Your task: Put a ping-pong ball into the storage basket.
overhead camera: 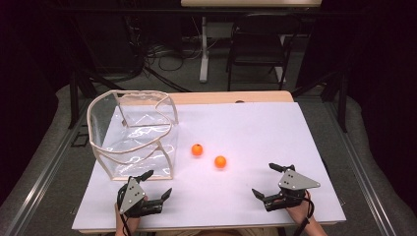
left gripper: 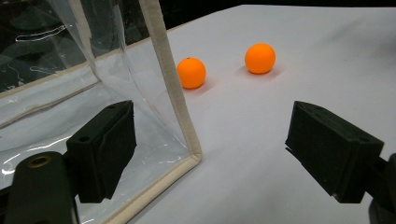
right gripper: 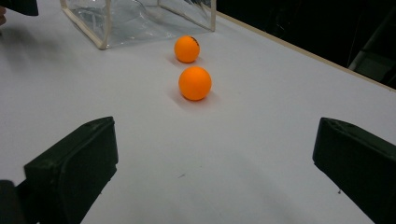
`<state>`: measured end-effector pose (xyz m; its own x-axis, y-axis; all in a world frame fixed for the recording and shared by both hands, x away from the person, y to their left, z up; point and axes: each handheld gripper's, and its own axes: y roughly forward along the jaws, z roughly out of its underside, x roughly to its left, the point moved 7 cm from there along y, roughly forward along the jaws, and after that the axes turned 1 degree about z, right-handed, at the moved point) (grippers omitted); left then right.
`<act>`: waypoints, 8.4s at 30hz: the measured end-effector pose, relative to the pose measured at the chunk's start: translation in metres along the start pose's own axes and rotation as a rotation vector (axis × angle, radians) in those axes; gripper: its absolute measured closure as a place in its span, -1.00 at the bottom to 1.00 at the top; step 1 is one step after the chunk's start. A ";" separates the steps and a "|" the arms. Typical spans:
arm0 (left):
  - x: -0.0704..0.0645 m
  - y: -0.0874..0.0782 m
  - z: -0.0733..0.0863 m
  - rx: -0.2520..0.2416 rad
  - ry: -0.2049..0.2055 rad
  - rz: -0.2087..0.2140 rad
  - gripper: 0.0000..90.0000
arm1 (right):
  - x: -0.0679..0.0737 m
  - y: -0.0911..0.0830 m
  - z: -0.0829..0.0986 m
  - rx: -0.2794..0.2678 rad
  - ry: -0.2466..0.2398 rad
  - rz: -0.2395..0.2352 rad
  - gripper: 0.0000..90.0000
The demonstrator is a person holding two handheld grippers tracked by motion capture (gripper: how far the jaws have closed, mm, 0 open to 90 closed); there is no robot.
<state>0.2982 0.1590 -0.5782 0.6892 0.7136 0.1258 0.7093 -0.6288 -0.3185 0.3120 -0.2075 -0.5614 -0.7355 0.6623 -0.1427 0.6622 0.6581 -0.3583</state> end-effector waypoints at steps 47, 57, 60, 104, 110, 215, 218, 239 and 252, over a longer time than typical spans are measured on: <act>-0.001 -0.003 -0.004 -0.028 0.011 0.004 -0.65 | 0.001 0.036 -0.034 0.084 0.017 -0.042 -1.00; -0.001 -0.003 -0.005 -0.032 0.014 0.006 -0.65 | -0.002 0.049 -0.037 0.113 0.024 -0.060 -1.00; -0.001 -0.003 -0.005 -0.031 0.016 0.007 -0.65 | -0.002 0.055 -0.039 0.128 0.026 -0.069 -1.00; -0.002 -0.004 -0.005 -0.039 0.021 0.005 -0.65 | 0.007 0.117 -0.042 0.250 0.022 -0.171 -1.00; -0.001 -0.005 -0.006 -0.042 0.020 0.002 -0.65 | 0.007 0.123 -0.042 0.260 0.025 -0.175 -1.00; -0.002 -0.008 -0.007 -0.054 0.044 0.004 -0.65 | 0.007 0.144 -0.044 0.329 -0.087 -0.132 0.12; -0.002 -0.008 -0.007 -0.055 0.046 0.004 -0.65 | 0.008 0.142 -0.047 0.317 -0.090 -0.129 0.13; -0.003 -0.008 -0.007 -0.058 0.043 0.011 -0.65 | 0.008 0.136 -0.057 0.278 -0.080 -0.127 0.13; -0.002 -0.008 -0.007 -0.060 0.038 0.015 -0.65 | 0.008 0.132 -0.063 0.262 -0.082 -0.125 0.13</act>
<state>0.2920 0.1599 -0.5693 0.7039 0.6927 0.1572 0.7058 -0.6574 -0.2638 0.4025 -0.0924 -0.5521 -0.8251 0.5439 -0.1527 0.5140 0.6106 -0.6024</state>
